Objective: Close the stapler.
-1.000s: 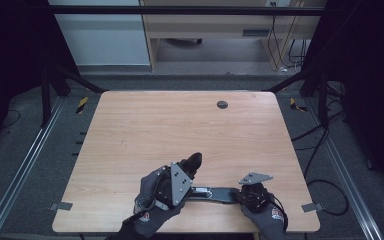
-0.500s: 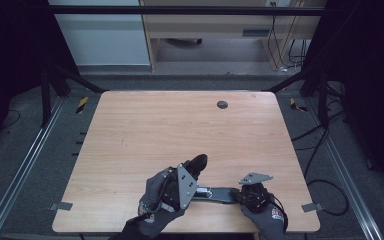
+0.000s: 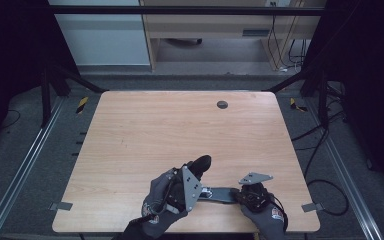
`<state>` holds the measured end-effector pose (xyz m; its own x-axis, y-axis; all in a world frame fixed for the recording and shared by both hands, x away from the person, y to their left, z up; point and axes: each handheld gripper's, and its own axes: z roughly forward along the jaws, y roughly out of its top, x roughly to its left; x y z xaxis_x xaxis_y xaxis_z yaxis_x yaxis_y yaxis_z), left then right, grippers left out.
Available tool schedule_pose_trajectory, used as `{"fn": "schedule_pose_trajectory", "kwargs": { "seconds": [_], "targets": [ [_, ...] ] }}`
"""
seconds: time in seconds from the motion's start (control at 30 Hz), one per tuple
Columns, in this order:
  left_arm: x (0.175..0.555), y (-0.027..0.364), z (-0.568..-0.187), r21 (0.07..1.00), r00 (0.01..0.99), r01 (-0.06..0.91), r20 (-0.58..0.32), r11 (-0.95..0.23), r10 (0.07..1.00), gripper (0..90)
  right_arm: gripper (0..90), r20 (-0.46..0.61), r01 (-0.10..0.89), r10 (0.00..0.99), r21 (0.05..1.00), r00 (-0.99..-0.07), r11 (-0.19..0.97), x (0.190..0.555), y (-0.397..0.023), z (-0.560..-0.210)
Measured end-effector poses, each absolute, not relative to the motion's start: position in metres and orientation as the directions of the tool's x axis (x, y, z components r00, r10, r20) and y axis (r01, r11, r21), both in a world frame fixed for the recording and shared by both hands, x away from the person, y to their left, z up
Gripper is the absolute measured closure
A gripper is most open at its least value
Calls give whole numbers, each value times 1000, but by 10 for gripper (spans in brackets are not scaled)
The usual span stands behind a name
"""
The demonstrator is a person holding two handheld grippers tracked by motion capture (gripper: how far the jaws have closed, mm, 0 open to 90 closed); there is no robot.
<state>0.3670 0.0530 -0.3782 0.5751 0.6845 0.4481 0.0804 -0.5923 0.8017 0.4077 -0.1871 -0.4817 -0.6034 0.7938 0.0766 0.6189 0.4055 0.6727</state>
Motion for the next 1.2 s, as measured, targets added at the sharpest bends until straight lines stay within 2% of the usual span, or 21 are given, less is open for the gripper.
{"fn": "schedule_pose_trajectory", "kwargs": {
  "seconds": [1.2],
  "targets": [
    [362, 23, -395, 730, 549, 26, 560, -683, 620, 579, 900, 75, 617, 792, 673, -606, 408, 408, -187, -482]
  ]
}}
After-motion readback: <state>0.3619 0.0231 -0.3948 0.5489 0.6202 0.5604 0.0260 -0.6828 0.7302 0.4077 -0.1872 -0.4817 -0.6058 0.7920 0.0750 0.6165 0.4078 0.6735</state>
